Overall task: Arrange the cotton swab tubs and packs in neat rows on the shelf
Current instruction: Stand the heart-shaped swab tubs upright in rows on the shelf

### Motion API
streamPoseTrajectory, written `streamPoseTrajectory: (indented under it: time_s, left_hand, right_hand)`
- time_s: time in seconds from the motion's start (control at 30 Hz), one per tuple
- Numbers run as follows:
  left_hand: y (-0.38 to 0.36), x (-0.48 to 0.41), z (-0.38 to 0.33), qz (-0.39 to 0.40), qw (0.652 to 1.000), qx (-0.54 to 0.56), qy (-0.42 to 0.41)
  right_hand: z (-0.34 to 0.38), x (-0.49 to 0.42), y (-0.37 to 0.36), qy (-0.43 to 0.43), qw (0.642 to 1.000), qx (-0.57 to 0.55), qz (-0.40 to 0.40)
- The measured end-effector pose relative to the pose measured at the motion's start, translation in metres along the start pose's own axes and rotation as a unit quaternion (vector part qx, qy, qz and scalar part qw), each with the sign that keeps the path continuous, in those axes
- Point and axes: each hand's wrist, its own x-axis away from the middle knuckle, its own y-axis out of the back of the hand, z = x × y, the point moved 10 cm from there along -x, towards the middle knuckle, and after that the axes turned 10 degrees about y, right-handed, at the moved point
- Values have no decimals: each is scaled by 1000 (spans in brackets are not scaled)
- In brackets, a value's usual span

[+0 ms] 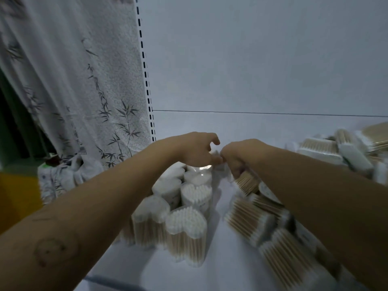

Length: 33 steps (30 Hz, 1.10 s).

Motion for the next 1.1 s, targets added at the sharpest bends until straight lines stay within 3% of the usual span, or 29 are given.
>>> streamPoseTrajectory:
  time_s: [0.13,0.4,0.6,0.8,1.1]
  left_hand:
    - [-4,-8,6,8,1000,-20,-8]
    - [17,-27,16,-6,998,-49,-41]
    - [2,-42,25,54,989,-123,-63]
    - [-23,-52,17,88,981,-142,-99]
    - [-41,-52,24,96,974,-183,-93]
  right_hand:
    - [-3,-4,-7,-17,999,-6,34]
    - [-29,34,43,-45,983,-144,-104]
    - [-30,37,44,-113,975,-98,-162]
    - [-27,32,31,-104,978,-167,-74]
    - [-6,21,29,-47,995,-21,-86]
